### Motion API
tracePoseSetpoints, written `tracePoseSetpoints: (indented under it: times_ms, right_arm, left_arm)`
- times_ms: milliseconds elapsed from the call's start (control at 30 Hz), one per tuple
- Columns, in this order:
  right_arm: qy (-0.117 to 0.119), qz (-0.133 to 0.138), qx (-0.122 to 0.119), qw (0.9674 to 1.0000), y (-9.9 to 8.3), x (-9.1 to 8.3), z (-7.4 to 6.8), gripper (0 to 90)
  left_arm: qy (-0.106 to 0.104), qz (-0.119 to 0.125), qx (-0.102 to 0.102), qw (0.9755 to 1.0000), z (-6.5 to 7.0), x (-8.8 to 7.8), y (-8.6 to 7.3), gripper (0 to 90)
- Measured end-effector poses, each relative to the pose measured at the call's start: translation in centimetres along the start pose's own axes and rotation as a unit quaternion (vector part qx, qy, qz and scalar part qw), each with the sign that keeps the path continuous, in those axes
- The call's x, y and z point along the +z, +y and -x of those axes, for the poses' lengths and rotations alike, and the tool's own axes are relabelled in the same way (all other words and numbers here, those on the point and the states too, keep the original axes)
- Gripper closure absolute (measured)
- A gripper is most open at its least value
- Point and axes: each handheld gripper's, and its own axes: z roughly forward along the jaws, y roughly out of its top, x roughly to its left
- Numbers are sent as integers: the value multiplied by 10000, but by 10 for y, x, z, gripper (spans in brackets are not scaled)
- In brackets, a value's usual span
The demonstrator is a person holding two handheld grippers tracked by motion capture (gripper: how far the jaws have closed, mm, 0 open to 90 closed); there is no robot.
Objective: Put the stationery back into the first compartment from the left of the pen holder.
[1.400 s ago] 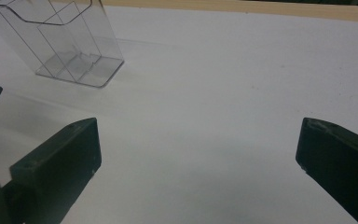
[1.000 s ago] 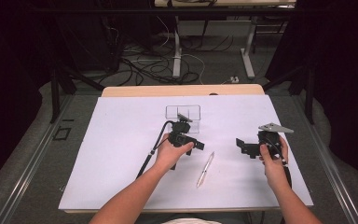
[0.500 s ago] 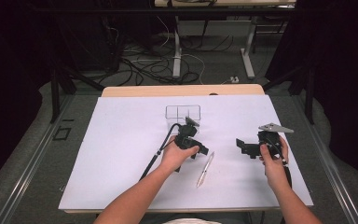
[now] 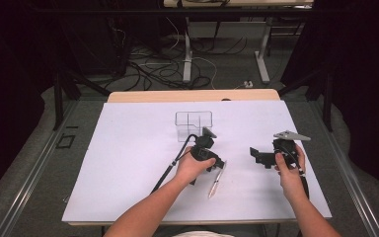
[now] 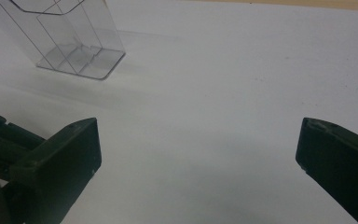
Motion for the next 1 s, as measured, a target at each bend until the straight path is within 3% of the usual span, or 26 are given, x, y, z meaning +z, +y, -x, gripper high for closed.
tracePoseSetpoints:
  times_ms: [700, 1000]
  right_arm:
    - [40, -47, -5, 10000, 0, 0, 0, 2]
    - [37, -47, -4, 10000, -1, 1, 0, 2]
  left_arm:
    - [-106, -130, -66, 9998, 1, 10, -1, 715]
    - [-23, -173, -59, 9998, 3, 11, 0, 753]
